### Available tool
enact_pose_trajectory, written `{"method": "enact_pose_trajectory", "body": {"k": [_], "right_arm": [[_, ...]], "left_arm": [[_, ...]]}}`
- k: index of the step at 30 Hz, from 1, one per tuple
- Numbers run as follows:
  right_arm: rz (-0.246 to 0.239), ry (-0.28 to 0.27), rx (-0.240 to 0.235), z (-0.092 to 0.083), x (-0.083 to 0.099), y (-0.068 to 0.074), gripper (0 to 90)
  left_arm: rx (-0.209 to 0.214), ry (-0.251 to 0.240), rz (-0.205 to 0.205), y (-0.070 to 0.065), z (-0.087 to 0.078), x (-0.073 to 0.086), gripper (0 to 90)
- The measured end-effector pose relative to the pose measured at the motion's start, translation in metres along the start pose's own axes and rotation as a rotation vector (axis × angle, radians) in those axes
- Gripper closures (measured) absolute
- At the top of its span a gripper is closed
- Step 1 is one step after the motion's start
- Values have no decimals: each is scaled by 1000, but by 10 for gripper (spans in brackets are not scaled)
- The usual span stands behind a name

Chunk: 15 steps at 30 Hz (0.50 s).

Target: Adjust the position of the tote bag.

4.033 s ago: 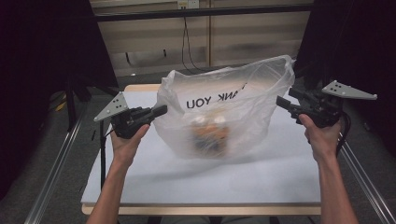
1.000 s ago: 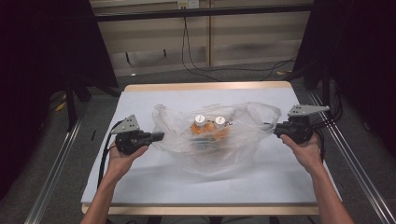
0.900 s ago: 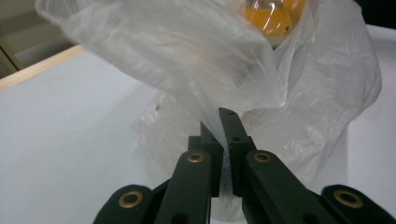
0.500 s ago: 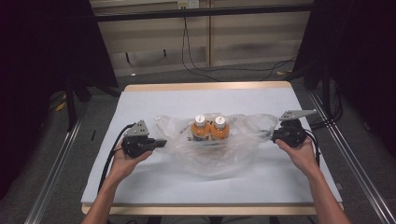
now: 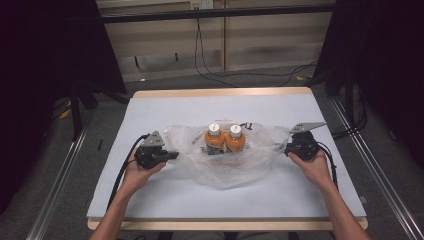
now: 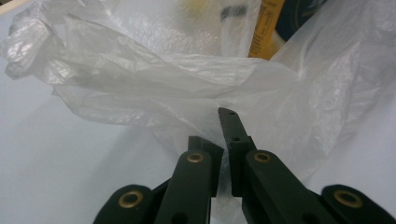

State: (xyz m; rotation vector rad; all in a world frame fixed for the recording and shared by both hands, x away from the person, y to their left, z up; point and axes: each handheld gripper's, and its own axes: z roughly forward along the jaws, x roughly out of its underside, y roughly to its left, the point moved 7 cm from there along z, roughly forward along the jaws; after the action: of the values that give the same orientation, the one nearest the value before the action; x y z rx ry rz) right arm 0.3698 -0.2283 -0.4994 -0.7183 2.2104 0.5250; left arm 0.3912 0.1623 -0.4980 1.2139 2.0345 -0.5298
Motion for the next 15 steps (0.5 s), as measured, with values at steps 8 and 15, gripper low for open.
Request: {"method": "enact_pose_trajectory", "body": {"k": [8,15], "right_arm": [[4,61,-4,7,12,-4,900],[-27,132,11,17,27,-1,900]], "left_arm": [[60,65,19,-9,9,8,900],[61,133,63,-13,16,15,900]]}}
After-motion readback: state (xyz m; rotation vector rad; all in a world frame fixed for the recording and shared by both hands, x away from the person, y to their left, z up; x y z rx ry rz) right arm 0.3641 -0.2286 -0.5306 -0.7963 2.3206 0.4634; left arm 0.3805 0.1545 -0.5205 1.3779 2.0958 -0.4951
